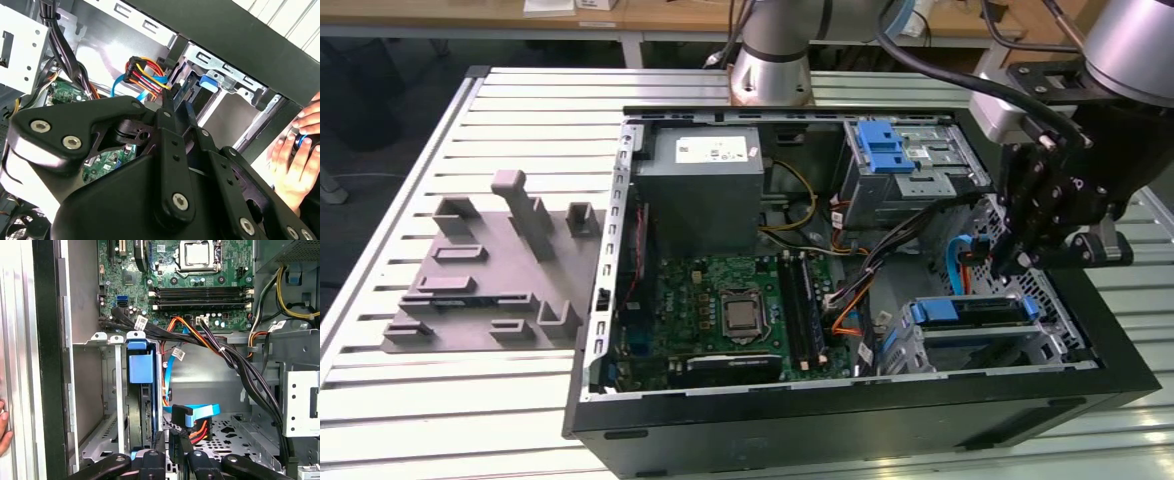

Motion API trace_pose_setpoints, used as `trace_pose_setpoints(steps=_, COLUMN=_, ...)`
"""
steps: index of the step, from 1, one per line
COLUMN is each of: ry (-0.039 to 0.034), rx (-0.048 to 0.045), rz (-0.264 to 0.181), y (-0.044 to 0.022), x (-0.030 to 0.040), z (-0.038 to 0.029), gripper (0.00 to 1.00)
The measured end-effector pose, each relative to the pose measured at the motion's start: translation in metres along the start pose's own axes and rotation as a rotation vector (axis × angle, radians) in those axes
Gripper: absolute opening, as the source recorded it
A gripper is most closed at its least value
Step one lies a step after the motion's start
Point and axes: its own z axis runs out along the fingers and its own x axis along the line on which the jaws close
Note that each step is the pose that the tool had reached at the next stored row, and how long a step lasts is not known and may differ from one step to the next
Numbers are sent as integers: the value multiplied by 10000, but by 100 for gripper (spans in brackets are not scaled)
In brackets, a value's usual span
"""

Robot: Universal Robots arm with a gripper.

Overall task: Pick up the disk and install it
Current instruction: 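Insert the first disk wire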

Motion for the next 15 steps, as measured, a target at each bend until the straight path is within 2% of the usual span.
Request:
trace_pose_setpoints(steps=9, ry=-21, rx=24, rz=2, y=20, x=-8, z=-16, gripper=25)
trace_pose_setpoints(steps=15, ry=-21, rx=25, rz=4, y=23, x=-69, z=-5, gripper=25)
